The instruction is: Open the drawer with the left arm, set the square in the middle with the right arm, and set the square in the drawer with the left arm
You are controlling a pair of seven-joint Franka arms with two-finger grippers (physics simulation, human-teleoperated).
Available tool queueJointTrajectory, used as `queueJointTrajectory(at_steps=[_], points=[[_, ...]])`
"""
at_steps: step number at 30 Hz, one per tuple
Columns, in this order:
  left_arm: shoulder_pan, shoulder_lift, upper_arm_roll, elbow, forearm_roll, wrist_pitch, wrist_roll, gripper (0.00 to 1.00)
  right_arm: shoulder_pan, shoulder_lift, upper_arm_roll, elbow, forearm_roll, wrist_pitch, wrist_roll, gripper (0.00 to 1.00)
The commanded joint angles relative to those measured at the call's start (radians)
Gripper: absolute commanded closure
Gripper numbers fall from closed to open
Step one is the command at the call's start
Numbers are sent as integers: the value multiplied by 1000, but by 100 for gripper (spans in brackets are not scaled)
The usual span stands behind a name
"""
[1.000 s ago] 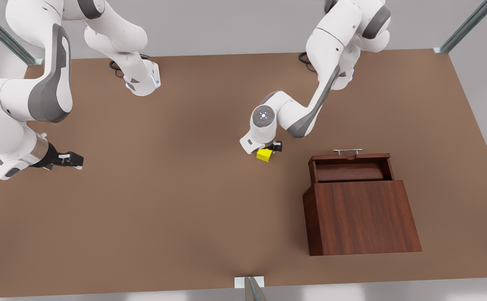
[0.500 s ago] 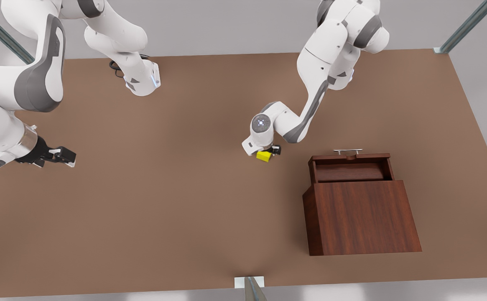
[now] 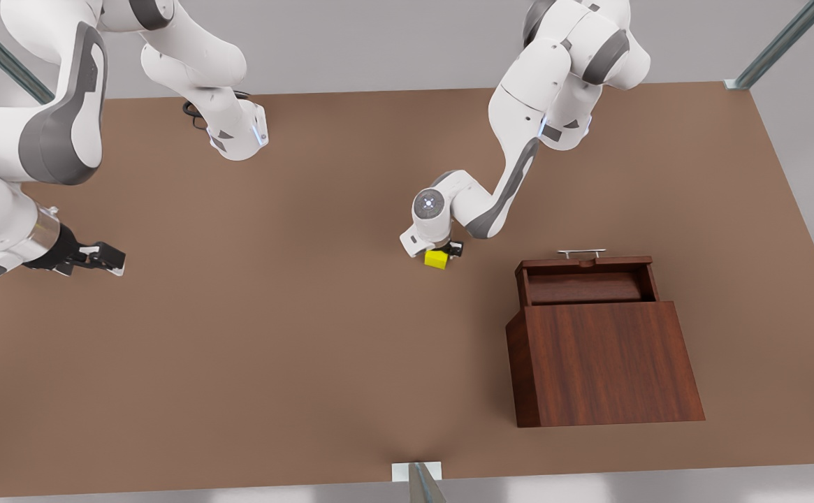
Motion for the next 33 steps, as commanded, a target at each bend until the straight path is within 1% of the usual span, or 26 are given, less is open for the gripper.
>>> queueJointTrajectory(at_steps=[1,5,10,12,15,16,18,19,21,22,24,26,33], points=[[0,0,-1,0,-1,0,0,30,0,0,0,0,0,0,0,0],[0,-15,1,3,-1,-14,-2,30,2,0,0,0,0,0,0,0],[5,-67,7,29,-1,-107,12,30,0,3,0,0,-2,0,0,0],[6,-117,34,55,-1,-176,24,30,0,3,0,0,-2,0,2,0],[11,-241,94,60,-19,-310,119,31,0,3,0,0,-2,2,0,0],[11,-293,148,60,-81,-368,228,31,0,3,0,0,-2,3,2,0],[11,-371,224,54,-111,-462,358,31,0,3,0,0,-2,3,2,0],[11,-393,258,52,-111,-494,415,31,0,6,0,0,-2,5,2,0],[11,-426,375,51,-113,-541,599,31,-1,8,0,0,-2,8,2,0],[8,-437,444,51,-145,-563,710,31,-1,8,0,0,-3,8,2,0],[9,-440,536,49,-147,-566,849,32,-1,8,0,0,-3,9,2,0],[14,-419,588,49,-148,-554,908,32,-1,8,0,0,-3,9,2,0],[20,-359,660,63,-234,-491,966,32,-1,8,0,0,-2,9,2,0]])
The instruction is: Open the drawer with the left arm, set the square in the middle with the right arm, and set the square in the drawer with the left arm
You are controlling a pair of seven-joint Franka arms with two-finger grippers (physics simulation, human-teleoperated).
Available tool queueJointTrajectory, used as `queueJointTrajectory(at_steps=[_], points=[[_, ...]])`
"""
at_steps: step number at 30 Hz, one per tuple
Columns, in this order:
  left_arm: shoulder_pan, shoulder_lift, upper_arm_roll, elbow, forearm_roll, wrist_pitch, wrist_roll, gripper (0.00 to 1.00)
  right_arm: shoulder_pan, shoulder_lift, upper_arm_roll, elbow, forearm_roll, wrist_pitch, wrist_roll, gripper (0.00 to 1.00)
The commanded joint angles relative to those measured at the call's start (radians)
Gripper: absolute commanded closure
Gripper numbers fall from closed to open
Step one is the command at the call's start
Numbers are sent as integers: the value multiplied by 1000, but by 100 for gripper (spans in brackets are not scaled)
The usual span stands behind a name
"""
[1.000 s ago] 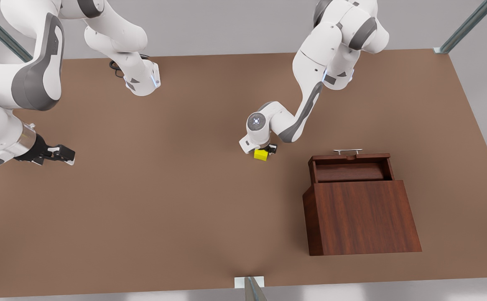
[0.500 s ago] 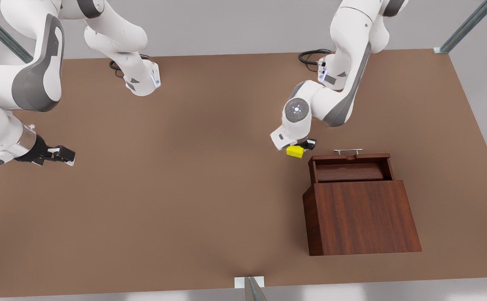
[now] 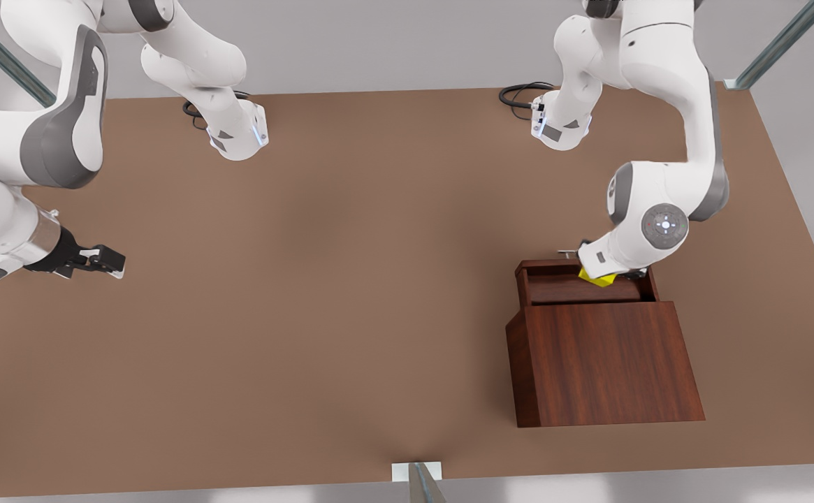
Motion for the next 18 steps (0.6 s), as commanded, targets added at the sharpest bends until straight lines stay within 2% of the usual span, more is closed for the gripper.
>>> queueJointTrajectory(at_steps=[1,7,8,9,16,18], points=[[-2,3,0,0,-44,6,1,32,0,0,0,0,-1,-1,0,0],[-2,61,0,34,-86,21,-7,30,0,0,0,0,-1,1,0,0],[-2,61,0,34,-86,21,-5,5,0,0,0,0,1,1,0,0],[-2,61,0,34,-86,20,-4,0,0,0,0,0,1,1,0,0],[-3,51,2,35,-88,3,-18,0,-1,0,0,0,1,1,0,0],[-3,49,3,127,-85,-125,-249,0,-1,1,-2,12,1,-1,0,0]])
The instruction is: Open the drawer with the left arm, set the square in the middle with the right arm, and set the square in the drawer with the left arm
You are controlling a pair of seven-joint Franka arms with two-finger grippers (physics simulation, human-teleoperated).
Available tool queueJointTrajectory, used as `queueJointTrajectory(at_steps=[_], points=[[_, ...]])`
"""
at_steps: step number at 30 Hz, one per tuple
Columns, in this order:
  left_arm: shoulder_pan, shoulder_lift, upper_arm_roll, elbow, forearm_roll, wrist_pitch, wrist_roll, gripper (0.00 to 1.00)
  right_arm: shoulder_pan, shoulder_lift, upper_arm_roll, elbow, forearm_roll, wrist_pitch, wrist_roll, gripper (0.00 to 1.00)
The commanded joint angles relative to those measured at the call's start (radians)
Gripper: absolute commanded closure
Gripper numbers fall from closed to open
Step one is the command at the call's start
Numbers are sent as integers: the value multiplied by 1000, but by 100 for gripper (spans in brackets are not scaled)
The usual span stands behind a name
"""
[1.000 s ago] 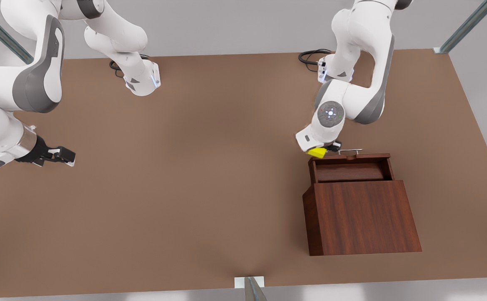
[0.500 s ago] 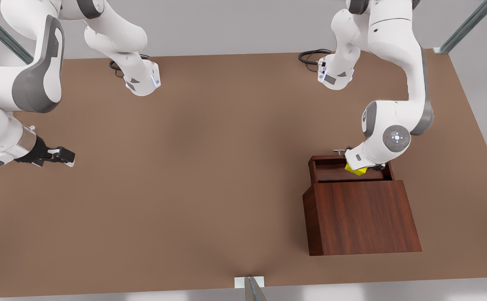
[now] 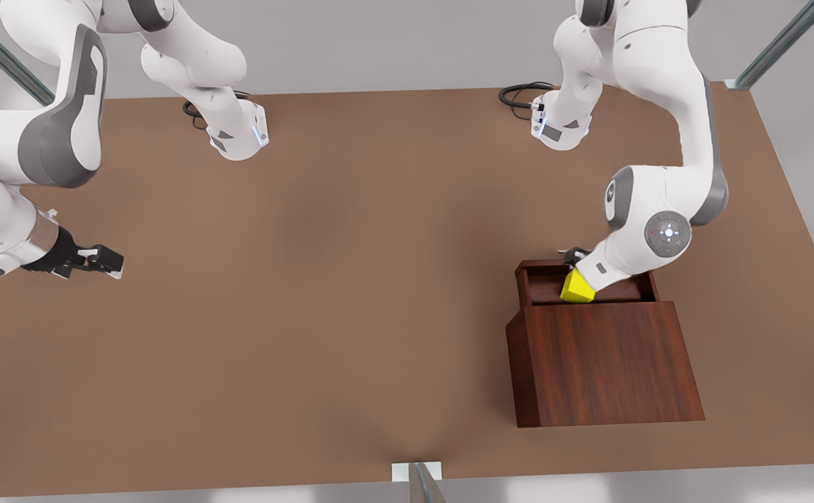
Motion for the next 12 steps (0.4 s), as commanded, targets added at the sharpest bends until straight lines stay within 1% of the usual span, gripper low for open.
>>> queueJointTrajectory(at_steps=[1,2,3,4,5,6,7,8,9,12], points=[[0,1,1,31,1,-4,-37,0,2,0,0,1,1,1,0,0],[0,1,4,68,1,-6,-88,0,6,0,0,1,3,1,0,0],[0,-2,38,154,3,-79,-116,0,6,0,0,2,3,3,0,0],[6,-43,47,179,4,-99,-142,0,10,-1,0,2,3,0,0,0],[15,-31,37,220,7,-102,-174,0,10,-2,3,2,6,-2,0,0],[216,-31,-161,300,12,-156,-204,0,12,-2,5,2,18,-2,0,0],[415,-40,-402,354,93,-173,-217,0,10,-2,5,2,18,-2,0,0],[581,-55,-615,354,190,-168,-246,0,10,0,5,2,18,0,0,0],[647,-66,-701,345,230,-162,-257,0,10,0,3,2,23,1,0,0],[650,-78,-706,323,237,-122,-258,0,1,-6,-1,2,78,-3,0,0]])
